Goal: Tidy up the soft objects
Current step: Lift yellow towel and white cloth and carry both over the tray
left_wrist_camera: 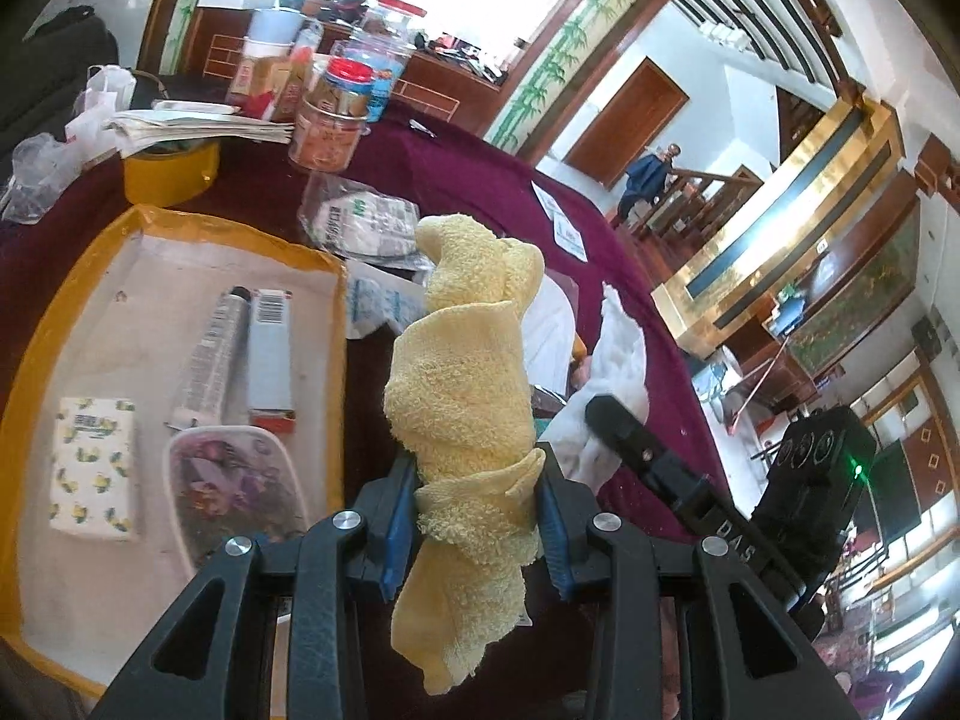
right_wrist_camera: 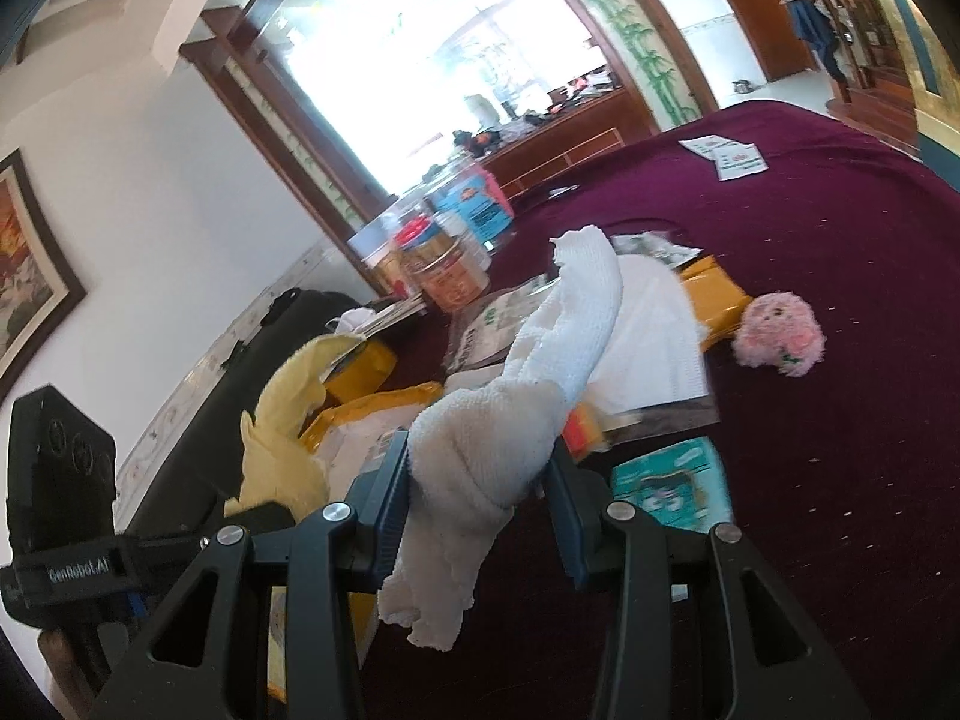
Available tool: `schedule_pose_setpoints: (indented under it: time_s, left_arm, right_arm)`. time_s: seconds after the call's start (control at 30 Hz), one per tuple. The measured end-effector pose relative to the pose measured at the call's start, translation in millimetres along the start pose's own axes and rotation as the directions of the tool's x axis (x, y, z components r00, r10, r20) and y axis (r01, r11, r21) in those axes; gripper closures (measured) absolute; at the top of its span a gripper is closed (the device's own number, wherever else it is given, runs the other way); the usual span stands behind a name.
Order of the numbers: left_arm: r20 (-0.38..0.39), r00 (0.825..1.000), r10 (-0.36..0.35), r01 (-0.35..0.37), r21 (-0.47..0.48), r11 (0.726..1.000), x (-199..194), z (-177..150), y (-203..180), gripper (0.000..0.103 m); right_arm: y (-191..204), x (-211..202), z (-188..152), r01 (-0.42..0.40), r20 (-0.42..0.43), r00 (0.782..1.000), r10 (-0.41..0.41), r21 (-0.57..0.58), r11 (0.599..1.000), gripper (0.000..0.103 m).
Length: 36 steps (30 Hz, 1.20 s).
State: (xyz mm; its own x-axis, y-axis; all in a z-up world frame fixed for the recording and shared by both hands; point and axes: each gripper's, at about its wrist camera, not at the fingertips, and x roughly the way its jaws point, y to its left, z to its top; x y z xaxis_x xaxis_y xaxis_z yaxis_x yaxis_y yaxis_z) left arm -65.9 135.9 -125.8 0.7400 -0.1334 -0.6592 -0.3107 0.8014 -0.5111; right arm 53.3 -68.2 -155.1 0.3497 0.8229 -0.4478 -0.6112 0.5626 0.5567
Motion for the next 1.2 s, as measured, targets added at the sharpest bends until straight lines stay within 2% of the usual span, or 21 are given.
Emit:
schedule_pose_setpoints:
  time_s: [0.23, 0.5, 1.2]
  left_arm:
    - [0.022, 1.0, -0.001, 0.002, -0.046, 0.999, -17, 2, 19, 0.065]
    - [0.06, 0.998, 0.035, -0.03, -0.085, 0.996, -31, 10, 39, 0.065]
    - [0.064, 0.995, 0.078, -0.07, -0.131, 0.989, -39, 10, 61, 0.065]
  right_arm:
    - [25, 9, -7, -0.035, -0.034, 0.999, 0.033, -0.054, 0.998, 0.062]
    - [45, 14, -13, -0.072, -0.062, 0.996, 0.067, -0.088, 0.994, 0.062]
    - [74, 28, -20, -0.122, -0.113, 0.988, 0.107, -0.14, 0.982, 0.062]
